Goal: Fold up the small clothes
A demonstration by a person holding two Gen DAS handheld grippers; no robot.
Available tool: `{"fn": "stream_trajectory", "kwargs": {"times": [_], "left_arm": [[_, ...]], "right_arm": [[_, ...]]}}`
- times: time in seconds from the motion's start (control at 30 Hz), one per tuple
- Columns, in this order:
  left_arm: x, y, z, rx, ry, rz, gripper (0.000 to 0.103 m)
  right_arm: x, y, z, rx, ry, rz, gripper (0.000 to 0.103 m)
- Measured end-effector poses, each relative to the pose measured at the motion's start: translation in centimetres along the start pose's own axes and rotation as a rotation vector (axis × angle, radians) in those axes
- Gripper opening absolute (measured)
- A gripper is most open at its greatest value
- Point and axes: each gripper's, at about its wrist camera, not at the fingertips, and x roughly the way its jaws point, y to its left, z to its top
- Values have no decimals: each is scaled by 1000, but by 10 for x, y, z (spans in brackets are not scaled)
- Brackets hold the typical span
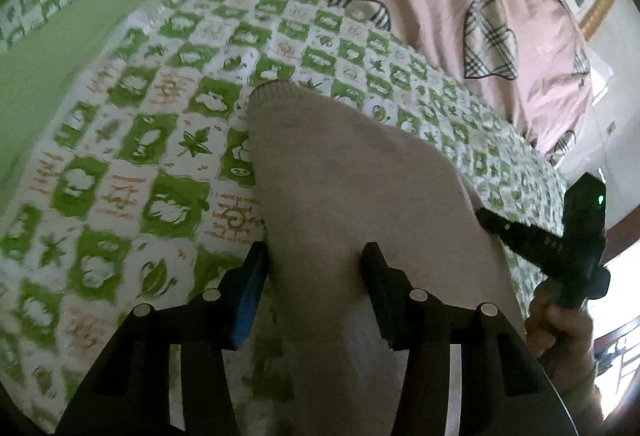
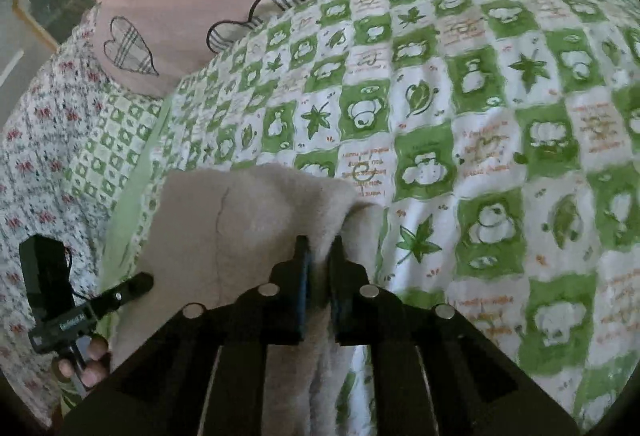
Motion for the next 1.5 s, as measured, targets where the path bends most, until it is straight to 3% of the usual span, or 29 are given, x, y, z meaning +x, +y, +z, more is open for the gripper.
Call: {"fn": "stream_trajectory", "kwargs": {"times": [0.17, 0.37, 0.6, 0.87, 0.9, 0.93, 0.97, 1.0, 1.1, 1.17, 1.37, 1.5], "left_arm": [[-51, -11, -39, 78, -41, -25, 49], [-98, -12, -112, 121, -49, -36, 49], [-105, -11, -177, 112, -14, -28, 49], [-82, -20, -179, 172, -54, 100, 47], [-80, -20, -176, 171, -59, 101, 42], [-78, -21, -175, 172, -65, 101, 38], [-74, -23, -175, 183, -63, 118, 27], [-71, -27, -176, 202, -55, 144, 17], [-76, -39, -182, 243, -88, 203, 11], [-75, -43, -184, 247, -88, 217, 10], [-62, -39, -186, 211, -32, 227, 9], [-62, -32, -183, 174, -10, 191, 9]], "right_arm": [[-53, 8, -27, -32, -39, 26, 28], [-100, 8, -92, -35, -30, 62, 35], [-111, 5, -154, -5, 18, 95, 41], [-98, 20, -157, -72, 6, 81, 42], [-95, 22, -157, -80, 11, 74, 41], [-92, 23, -157, -87, 16, 71, 29], [-89, 24, -155, -88, 28, 73, 5], [-89, 25, -152, -81, 36, 77, 6], [-118, 33, -143, -106, -59, 121, 6], [-136, 35, -136, -140, -105, 105, 6], [-96, 5, -151, -127, 25, -23, 5], [-89, -3, -157, -95, 30, -33, 5]]}}
